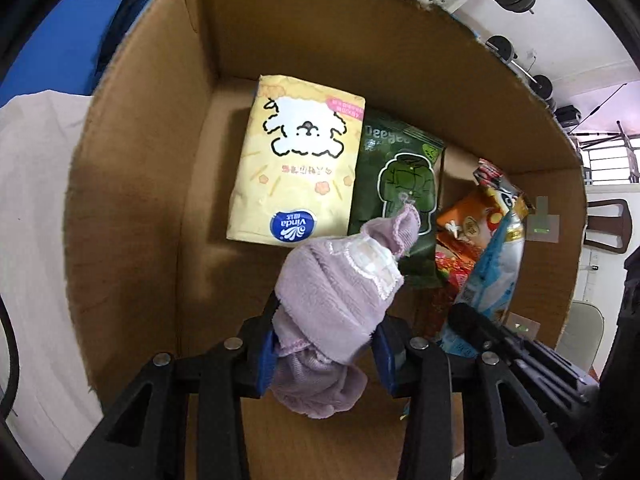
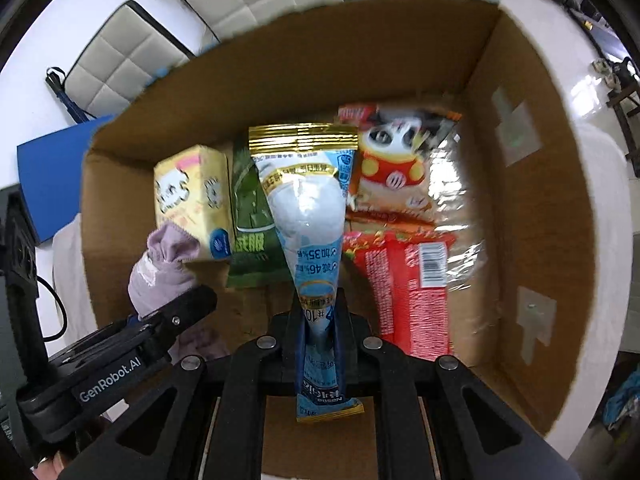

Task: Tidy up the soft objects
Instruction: 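Carry the sock and yogurt into the box and open both tools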

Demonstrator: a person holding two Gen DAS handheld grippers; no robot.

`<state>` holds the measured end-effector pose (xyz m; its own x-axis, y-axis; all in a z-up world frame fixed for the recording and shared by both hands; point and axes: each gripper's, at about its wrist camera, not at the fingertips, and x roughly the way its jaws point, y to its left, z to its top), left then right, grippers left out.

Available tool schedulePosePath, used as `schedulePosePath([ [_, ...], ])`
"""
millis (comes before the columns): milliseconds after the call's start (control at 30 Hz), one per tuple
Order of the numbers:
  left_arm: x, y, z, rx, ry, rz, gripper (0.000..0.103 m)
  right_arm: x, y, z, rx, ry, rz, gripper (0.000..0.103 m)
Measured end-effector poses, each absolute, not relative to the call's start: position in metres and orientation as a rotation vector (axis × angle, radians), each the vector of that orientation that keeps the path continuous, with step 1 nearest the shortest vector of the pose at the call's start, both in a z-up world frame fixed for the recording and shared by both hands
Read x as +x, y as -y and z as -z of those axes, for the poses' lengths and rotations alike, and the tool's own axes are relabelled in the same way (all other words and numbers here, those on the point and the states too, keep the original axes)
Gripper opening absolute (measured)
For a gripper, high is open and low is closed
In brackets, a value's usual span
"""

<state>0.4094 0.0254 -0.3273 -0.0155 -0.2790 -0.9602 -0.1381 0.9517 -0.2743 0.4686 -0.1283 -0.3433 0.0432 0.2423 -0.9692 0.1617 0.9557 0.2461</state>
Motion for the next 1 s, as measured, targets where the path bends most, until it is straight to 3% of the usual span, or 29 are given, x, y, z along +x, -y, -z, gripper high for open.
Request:
schedulePosePath([
  [233,0.407,-0.018,0.328,-0.252,-1.602,0.088,0.042,0.471,0.115,0.367,0.263,-1.629,-0.102,0.016],
  [300,0.404,-0.018,0.324,-0.235,-1.593,0.076,0.046,0.471,0.113,0.37,0.265,-1.642,-0.111,0.024],
  [367,0.401,-0.018,0.32,-0.218,-1.583,0.059,0.051,0.467,0.111,0.366,0.245,-1.631,-0.111,0.039],
  [500,0.394,-0.02,0.303,-0.191,-1.538,0.053,0.061,0.458,0.11,0.352,0.181,-1.597,-0.107,0.055],
  [667,0.379,-0.02,0.281,-0.153,-1.467,0.02,0.082,0.445,0.112,0.335,0.143,-1.55,-0.102,0.095],
  [833,0.365,-0.018,0.266,-0.09,-1.419,-0.012,0.095,0.431,0.114,0.314,0.097,-1.503,-0.074,0.099],
  [1000,0.36,-0.017,0.251,-0.063,-1.356,-0.049,0.097,0.417,0.127,0.295,0.087,-1.458,-0.024,0.103],
])
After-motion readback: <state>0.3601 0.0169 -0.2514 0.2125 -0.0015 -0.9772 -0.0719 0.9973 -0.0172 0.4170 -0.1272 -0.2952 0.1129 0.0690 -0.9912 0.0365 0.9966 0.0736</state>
